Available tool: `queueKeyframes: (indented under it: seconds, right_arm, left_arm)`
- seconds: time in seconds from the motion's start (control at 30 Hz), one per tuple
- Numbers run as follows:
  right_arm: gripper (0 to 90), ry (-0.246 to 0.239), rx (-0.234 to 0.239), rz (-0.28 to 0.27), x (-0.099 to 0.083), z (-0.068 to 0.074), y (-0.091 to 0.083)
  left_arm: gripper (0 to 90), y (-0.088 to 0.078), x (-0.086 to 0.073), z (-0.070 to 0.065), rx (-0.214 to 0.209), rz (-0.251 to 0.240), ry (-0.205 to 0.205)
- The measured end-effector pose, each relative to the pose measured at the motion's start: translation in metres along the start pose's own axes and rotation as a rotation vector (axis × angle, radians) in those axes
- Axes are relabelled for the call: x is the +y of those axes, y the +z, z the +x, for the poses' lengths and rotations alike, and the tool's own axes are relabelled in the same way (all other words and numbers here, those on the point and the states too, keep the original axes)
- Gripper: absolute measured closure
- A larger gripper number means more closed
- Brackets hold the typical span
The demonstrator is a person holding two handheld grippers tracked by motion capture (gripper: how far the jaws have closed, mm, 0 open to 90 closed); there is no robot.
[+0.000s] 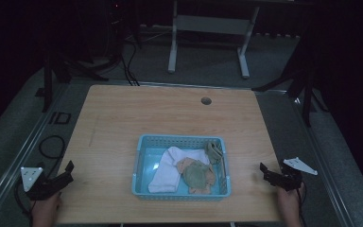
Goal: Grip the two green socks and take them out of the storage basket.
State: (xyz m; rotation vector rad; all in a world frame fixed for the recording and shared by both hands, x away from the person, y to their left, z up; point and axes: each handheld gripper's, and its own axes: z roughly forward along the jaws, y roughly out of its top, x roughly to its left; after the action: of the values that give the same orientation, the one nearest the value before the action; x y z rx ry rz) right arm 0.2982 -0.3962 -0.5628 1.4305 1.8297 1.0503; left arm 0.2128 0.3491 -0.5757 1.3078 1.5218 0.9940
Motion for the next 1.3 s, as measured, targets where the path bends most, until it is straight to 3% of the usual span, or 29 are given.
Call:
queueKeyframes:
  seconds: [0.17,0.2,0.3,0.4,0.43,0.47,0.57,0.6,0.63,0.67,0.7,0.73,0.77,0.8,0.87,0.9,0.93,0.97,1.0,1.03,1.07,1.13,1.2,1.3]
  right_arm:
    - [10.5,-0.008,0.038,0.046,0.001,-0.002,0.002]
    - [10.5,-0.023,0.055,0.080,0.001,-0.001,0.003]
    - [10.5,-0.041,0.058,0.087,0.001,0.000,0.003]
    - [10.6,-0.067,0.022,0.120,0.003,0.005,0.003]
    - [10.5,-0.071,0.003,0.138,0.003,0.007,0.003]
    - [10.5,-0.055,0.004,0.192,0.006,0.008,0.003]
    - [10.5,-0.060,-0.009,0.236,0.010,0.009,0.001]
    - [10.5,-0.053,-0.002,0.278,0.015,0.009,-0.002]
    - [10.5,-0.053,-0.002,0.278,0.015,0.009,-0.002]
    - [10.5,-0.056,0.030,0.338,0.020,0.007,-0.003]
    - [10.5,-0.056,0.030,0.338,0.020,0.007,-0.003]
    - [10.6,-0.068,0.059,0.399,0.024,0.005,-0.005]
    - [10.6,-0.068,0.059,0.399,0.024,0.005,-0.005]
    - [12.4,-0.122,0.094,0.455,0.027,0.004,-0.007]
    - [12.5,-0.145,0.107,0.483,0.029,0.004,-0.007]
    - [12.5,-0.163,0.124,0.506,0.030,0.004,-0.008]
    - [12.5,-0.178,0.174,0.554,0.032,0.004,-0.009]
    - [12.5,-0.178,0.174,0.554,0.032,0.004,-0.009]
    - [12.9,-0.217,0.191,0.614,0.034,0.006,-0.010]
    - [12.9,-0.217,0.191,0.614,0.034,0.006,-0.010]
    - [13.2,-0.235,0.224,0.684,0.036,0.008,-0.010]
    - [13.3,-0.248,0.229,0.714,0.036,0.010,-0.010]
    - [13.3,-0.310,0.219,0.777,0.037,0.015,-0.010]
    - [13.5,-0.350,0.228,0.808,0.038,0.017,-0.010]
  left_arm:
    - [0.7,0.000,0.000,0.000,0.000,0.001,-0.002]
    - [0.7,0.000,0.000,0.000,-0.001,0.002,0.000]
    - [0.7,0.000,0.000,0.000,-0.001,0.001,-0.001]
    - [0.7,0.000,0.000,0.000,0.000,0.001,-0.001]
    - [0.7,0.000,0.000,0.000,-0.001,0.002,-0.001]
    - [0.7,0.000,0.000,0.000,-0.001,0.003,-0.002]
    - [0.7,0.000,0.000,0.001,-0.001,0.004,-0.002]
    - [0.7,0.000,0.000,0.001,-0.002,0.004,-0.002]
    - [0.7,0.000,0.000,0.001,-0.002,0.004,-0.002]
    - [0.7,0.000,0.000,0.001,-0.001,0.006,-0.002]
    - [0.7,0.000,0.000,0.001,-0.001,0.006,-0.002]
    - [0.7,0.000,0.000,0.001,-0.001,0.007,-0.001]
    - [0.7,0.000,0.000,0.001,-0.001,0.007,-0.001]
    - [0.7,0.000,0.000,0.001,-0.002,0.007,-0.002]
    - [0.7,0.000,0.000,0.001,-0.001,0.006,-0.003]
    - [0.7,0.000,0.000,0.001,-0.001,0.007,-0.002]
    - [0.7,0.000,0.000,0.001,-0.001,0.007,-0.003]
    - [0.7,0.000,0.000,0.001,-0.001,0.007,-0.003]
    - [0.7,0.001,0.000,0.001,-0.001,0.007,-0.005]
    - [0.7,0.001,0.000,0.001,-0.001,0.007,-0.005]
    - [0.7,0.001,0.000,0.001,-0.001,0.008,-0.005]
    - [0.7,0.001,0.000,0.001,-0.001,0.009,-0.006]
    - [0.7,0.001,0.000,0.001,-0.001,0.008,-0.006]
    - [0.7,0.001,0.000,0.001,-0.001,0.008,-0.007]
